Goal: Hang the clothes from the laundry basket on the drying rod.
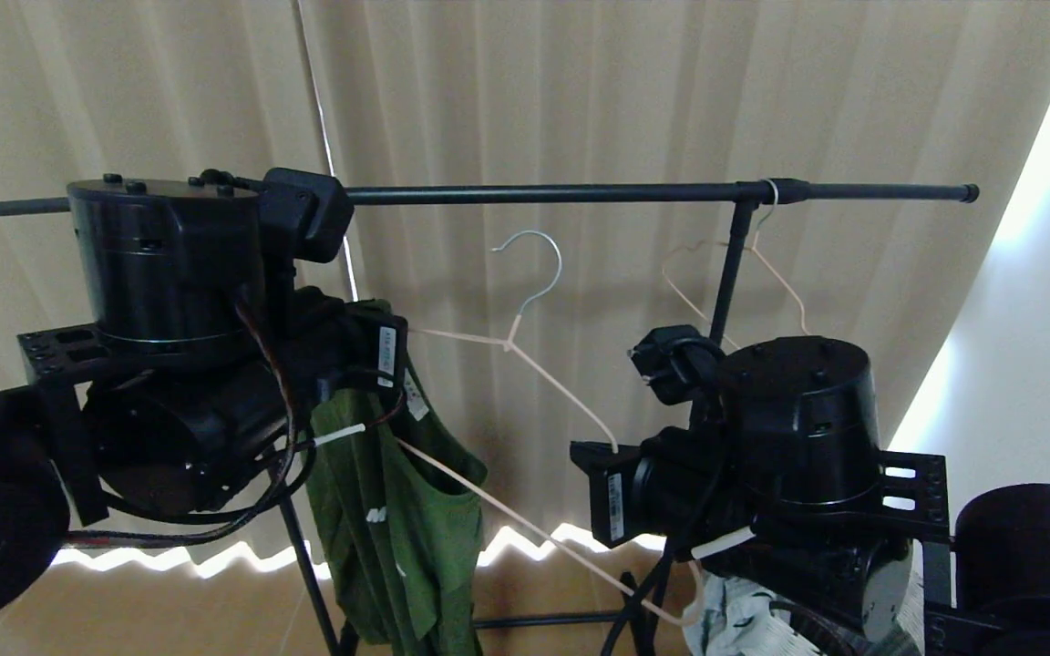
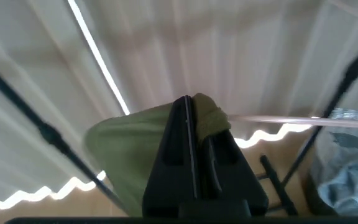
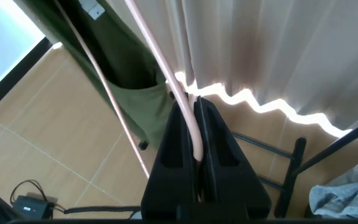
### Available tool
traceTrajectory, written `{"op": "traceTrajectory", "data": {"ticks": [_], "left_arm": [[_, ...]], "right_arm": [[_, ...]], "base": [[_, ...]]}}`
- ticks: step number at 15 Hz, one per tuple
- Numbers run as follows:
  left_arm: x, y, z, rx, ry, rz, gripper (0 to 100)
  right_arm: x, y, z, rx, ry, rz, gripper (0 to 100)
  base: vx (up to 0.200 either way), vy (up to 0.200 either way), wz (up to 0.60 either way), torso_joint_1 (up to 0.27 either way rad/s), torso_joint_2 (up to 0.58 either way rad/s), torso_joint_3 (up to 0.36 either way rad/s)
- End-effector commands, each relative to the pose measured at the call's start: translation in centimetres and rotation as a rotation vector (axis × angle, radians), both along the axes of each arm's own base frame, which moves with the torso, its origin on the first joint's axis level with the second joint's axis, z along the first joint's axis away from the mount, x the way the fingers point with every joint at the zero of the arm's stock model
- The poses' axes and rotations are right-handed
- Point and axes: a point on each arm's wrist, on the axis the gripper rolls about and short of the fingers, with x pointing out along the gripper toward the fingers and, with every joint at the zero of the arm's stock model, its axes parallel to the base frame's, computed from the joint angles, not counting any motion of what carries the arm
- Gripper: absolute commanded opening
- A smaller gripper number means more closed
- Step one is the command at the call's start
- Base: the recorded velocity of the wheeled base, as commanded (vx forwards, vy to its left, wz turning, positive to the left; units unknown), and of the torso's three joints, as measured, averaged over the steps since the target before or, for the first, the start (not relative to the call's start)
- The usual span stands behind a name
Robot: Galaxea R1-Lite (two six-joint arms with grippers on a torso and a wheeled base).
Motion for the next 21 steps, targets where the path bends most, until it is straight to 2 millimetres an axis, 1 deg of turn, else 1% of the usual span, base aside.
{"op": "traceTrajectory", "data": {"ticks": [1, 2, 4, 7, 9, 10, 12, 14, 16, 17, 19, 21], "left_arm": [[-1.3, -0.9, 0.6, -0.013, -0.018, -0.070, 0], [-1.6, -1.2, 0.7, -0.017, -0.016, -0.104, 0], [-2.6, -1.8, 1.2, -0.045, -0.019, -0.239, 0], [-3.4, -1.6, 1.4, -0.065, -0.016, -0.352, 0], [-3.6, -1.4, 1.1, -0.056, -0.007, -0.371, 0], [-3.8, -1.2, 0.6, -0.040, 0.005, -0.377, 0], [-4.2, -1.2, 0.4, -0.042, 0.010, -0.400, 0], [-5.1, -0.9, 0.2, -0.048, 0.018, -0.473, 0], [-5.7, -0.5, -0.1, -0.019, 0.016, -0.503, 0], [-5.9, -0.3, -0.3, -0.002, 0.016, -0.506, 100], [-6.6, -0.1, -0.1, -0.005, 0.004, -0.520, 100], [-7.2, 0.5, 0.0, -0.017, -0.021, -0.521, 100]], "right_arm": [[0.2, 0.3, -0.2, -0.005, 0.002, 0.000, 0], [0.2, 0.3, -0.1, -0.003, 0.000, 0.000, 0], [0.3, 0.3, 0.1, 0.003, -0.004, 0.000, 0], [0.1, 0.1, 0.5, 0.011, -0.014, -0.002, 0], [-0.1, -0.1, 1.0, 0.021, -0.025, -0.008, 0], [-0.3, -0.4, 1.5, 0.033, -0.037, -0.007, 0], [-0.5, -0.7, 2.2, 0.048, -0.052, -0.006, 0], [-0.9, -1.0, 2.5, 0.057, -0.058, -0.005, 0], [-1.0, -1.3, 2.8, 0.065, -0.063, -0.007, 0], [-1.2, -1.6, 3.0, 0.068, -0.066, -0.005, 0], [-2.0, -2.5, 3.6, 0.085, -0.082, -0.005, 0], [-3.1, -4.2, 4.0, 0.077, -0.100, 0.000, 0]], "base": [[0.000, 0.000, 0.00, 0.000, 0.00, 0.000], [0.000, 0.000, 0.00, 0.000, 0.00, 0.000], [0.000, 0.000, 0.00, 0.000, 0.00, 0.000], [0.000, 0.000, 0.00, 0.000, 0.00, 0.000], [0.000, 0.000, 0.00, 0.000, 0.00, 0.000], [0.000, 0.000, 0.00, 0.000, 0.00, 0.000], [0.000, 0.000, 0.00, 0.000, 0.00, 0.000], [0.000, 0.000, 0.00, 0.000, 0.00, 0.000], [0.000, 0.000, 0.00, 0.000, 0.00, 0.000], [0.000, 0.000, 0.00, 0.000, 0.00, 0.000], [0.000, 0.000, 0.00, 0.000, 0.00, 0.000], [0.000, 0.000, 0.00, 0.000, 0.00, 0.000]]}}
